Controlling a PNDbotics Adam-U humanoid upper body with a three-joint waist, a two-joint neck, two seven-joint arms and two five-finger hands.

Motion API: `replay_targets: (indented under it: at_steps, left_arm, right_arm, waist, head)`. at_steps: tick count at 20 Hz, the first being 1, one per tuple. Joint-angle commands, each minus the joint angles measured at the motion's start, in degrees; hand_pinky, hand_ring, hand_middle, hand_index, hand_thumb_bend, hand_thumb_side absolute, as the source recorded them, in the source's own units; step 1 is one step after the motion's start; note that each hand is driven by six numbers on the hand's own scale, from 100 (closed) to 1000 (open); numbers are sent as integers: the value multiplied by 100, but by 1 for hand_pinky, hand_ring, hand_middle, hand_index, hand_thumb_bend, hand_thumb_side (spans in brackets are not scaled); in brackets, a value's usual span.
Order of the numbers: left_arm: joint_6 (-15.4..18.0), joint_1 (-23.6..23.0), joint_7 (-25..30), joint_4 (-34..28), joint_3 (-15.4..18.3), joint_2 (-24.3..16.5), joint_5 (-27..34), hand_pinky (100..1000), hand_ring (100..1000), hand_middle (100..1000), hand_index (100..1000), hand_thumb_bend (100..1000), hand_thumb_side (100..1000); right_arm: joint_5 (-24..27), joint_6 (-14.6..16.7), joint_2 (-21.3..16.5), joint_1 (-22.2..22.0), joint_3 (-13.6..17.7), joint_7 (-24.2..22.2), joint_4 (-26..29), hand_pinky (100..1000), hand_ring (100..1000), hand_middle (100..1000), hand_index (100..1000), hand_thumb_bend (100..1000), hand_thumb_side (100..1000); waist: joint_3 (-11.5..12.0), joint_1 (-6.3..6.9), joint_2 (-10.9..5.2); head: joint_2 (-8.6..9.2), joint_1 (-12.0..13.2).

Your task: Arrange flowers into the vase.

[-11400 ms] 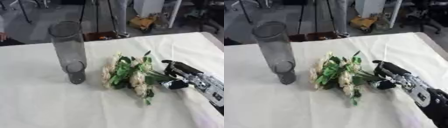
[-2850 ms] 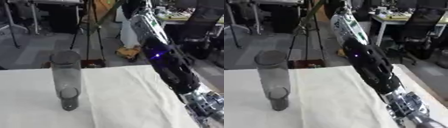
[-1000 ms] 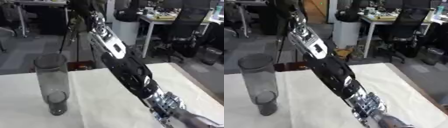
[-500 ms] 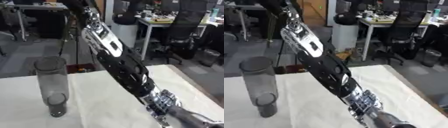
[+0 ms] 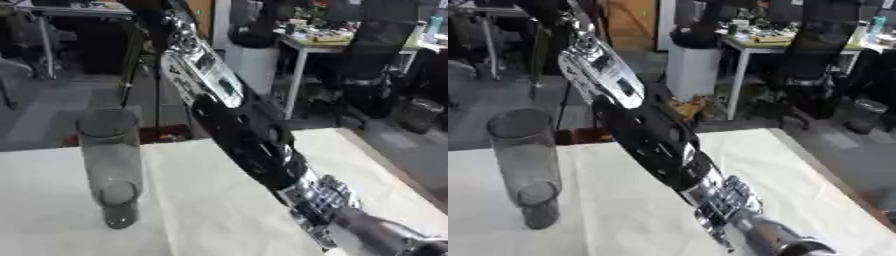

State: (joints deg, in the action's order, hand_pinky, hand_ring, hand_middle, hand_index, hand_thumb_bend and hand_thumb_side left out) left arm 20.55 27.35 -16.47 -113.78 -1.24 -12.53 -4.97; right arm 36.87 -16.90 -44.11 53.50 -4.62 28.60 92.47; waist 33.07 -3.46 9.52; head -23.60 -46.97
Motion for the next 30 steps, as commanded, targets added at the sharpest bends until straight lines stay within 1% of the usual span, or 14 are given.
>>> replay_targets:
  at_steps: [1, 5, 7, 20, 26, 30]
  left_arm:
    - [10, 124, 32, -81, -15, -23, 34, 645, 929, 948, 958, 100, 1000]
    - [10, 139, 41, -81, -16, -17, 44, 644, 930, 949, 958, 100, 1000]
    - [13, 152, 41, -81, -12, -3, 42, 644, 931, 949, 958, 100, 1000]
    - [14, 200, 42, -81, -6, 38, 31, 642, 934, 952, 957, 100, 1000]
    - [14, 217, 47, -81, -9, 54, 29, 642, 935, 952, 957, 100, 1000]
    - [13, 217, 58, -81, -10, 59, 25, 641, 936, 953, 959, 100, 1000]
  right_arm:
    - [103, -49, -44, 118, 69, 67, -24, 100, 1000, 100, 100, 193, 289]
    - [121, -45, -31, 106, 75, 121, -25, 100, 1000, 100, 100, 194, 290]
    - [85, -30, -5, 59, 74, 136, -30, 100, 1000, 100, 100, 196, 288]
    - [28, -240, 79, -71, 68, 111, -208, 100, 1000, 100, 100, 217, 281]
    - [206, -320, -12, -242, 101, 94, -147, 100, 1000, 100, 100, 225, 278]
    - [434, -444, -31, -270, 112, 108, -200, 100, 1000, 100, 100, 236, 278]
  waist:
    - [17, 10, -93]
    - [24, -11, -83]
    - [42, -45, -50]
    - [37, -121, 55]
    - [40, -140, 85]
    - [32, -150, 106]
  head:
    - [7, 24]
    - [8, 28]
    - [42, 39]
    - [44, 26]
    - [62, -7]
    - [83, -26]
